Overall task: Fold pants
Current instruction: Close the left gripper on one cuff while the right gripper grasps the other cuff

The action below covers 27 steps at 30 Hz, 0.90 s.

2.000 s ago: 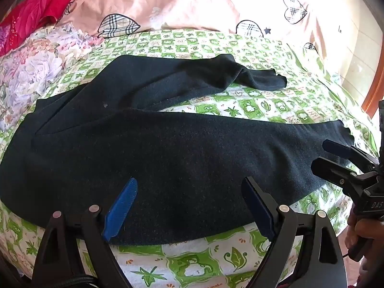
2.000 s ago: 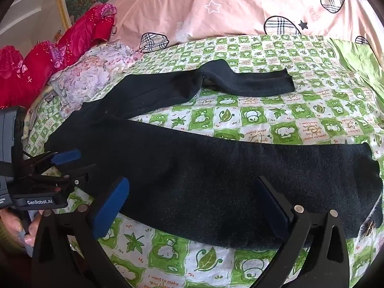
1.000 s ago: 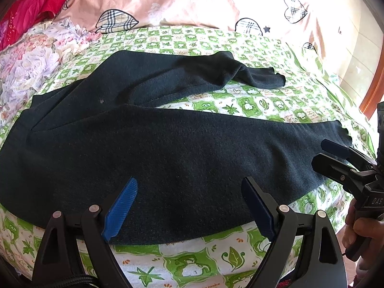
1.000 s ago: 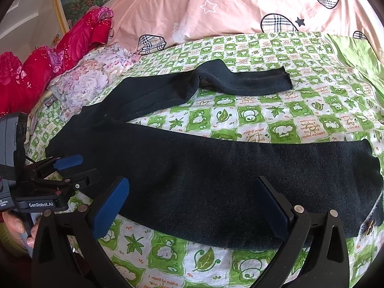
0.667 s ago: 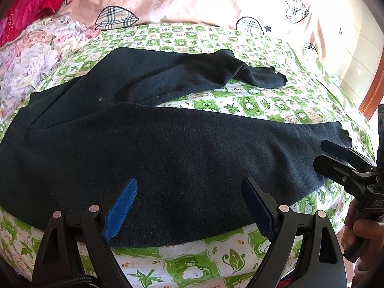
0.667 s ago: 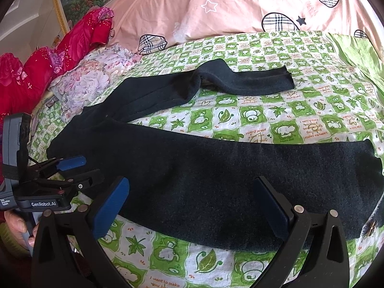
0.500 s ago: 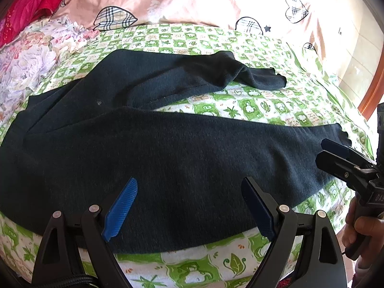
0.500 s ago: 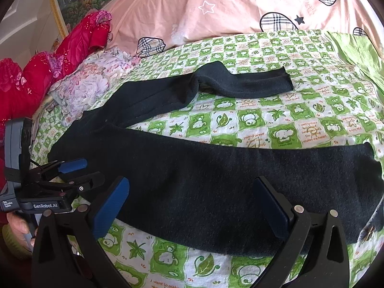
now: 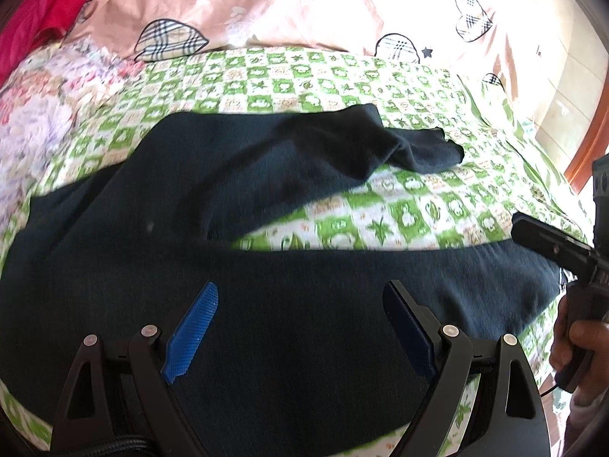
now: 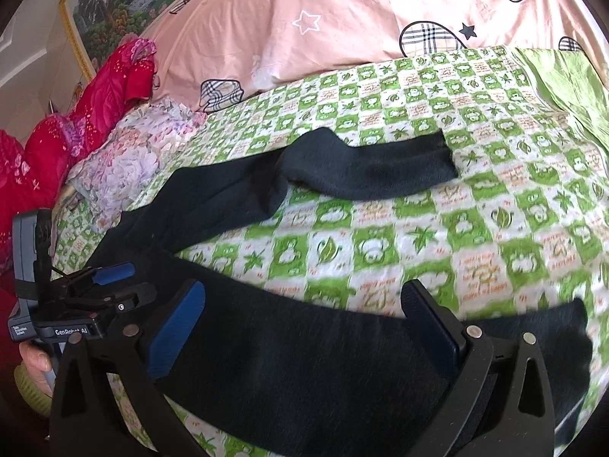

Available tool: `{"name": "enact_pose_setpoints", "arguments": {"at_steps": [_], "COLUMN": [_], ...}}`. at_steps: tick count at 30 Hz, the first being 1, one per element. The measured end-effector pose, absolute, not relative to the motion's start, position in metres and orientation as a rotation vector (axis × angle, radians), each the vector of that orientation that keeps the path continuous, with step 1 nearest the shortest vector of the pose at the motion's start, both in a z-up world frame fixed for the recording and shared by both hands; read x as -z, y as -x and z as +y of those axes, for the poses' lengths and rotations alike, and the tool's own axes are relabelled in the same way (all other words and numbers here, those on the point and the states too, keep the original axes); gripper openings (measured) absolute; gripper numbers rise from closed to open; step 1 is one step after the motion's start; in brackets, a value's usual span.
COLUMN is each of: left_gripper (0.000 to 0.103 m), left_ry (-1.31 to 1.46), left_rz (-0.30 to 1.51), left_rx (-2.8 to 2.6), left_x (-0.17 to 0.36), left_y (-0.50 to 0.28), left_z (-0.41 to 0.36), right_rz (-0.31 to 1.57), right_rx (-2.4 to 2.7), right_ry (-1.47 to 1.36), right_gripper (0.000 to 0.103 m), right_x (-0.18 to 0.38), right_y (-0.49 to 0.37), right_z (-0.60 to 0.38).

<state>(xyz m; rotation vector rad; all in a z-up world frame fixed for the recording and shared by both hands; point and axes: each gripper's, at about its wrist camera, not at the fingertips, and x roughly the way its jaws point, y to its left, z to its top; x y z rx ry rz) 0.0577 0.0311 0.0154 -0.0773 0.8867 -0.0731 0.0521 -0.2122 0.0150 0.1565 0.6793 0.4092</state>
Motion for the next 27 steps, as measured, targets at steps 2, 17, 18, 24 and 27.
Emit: {"name": "enact_pose_setpoints", "arguments": {"at_steps": [2, 17, 18, 24, 27], "left_gripper": [0.089, 0.089, 0.089, 0.089, 0.089], "left_ry": [0.080, 0.061, 0.059, 0.074, 0.040], "left_rz": [0.891, 0.957, 0.964, 1.047, 1.060], "left_rx": [0.098, 0.222, 0.232, 0.275, 0.280], "left_x": [-0.019, -0.047, -0.047, -0.033, -0.025], "left_y": [-0.069, -0.201, -0.214, -0.282, -0.307], "left_z": [0.033, 0.048, 0.049, 0.051, 0.048], "right_rz": [0.696, 0.793, 0.802, 0.895, 0.933], "right_rx": [-0.413, -0.355, -0.363, -0.320, -0.315], "right_ry": [-0.163, -0.190, -0.203, -0.191, -0.169], "right_gripper": [0.103, 0.098, 0.093, 0.075, 0.075], "right_x": [-0.021, -0.036, -0.034, -0.014, -0.005], "right_y": [-0.066, -0.198, -0.208, -0.264, -0.283], "right_z": [-0.215, -0.262, -0.266, -0.283, -0.283]}}
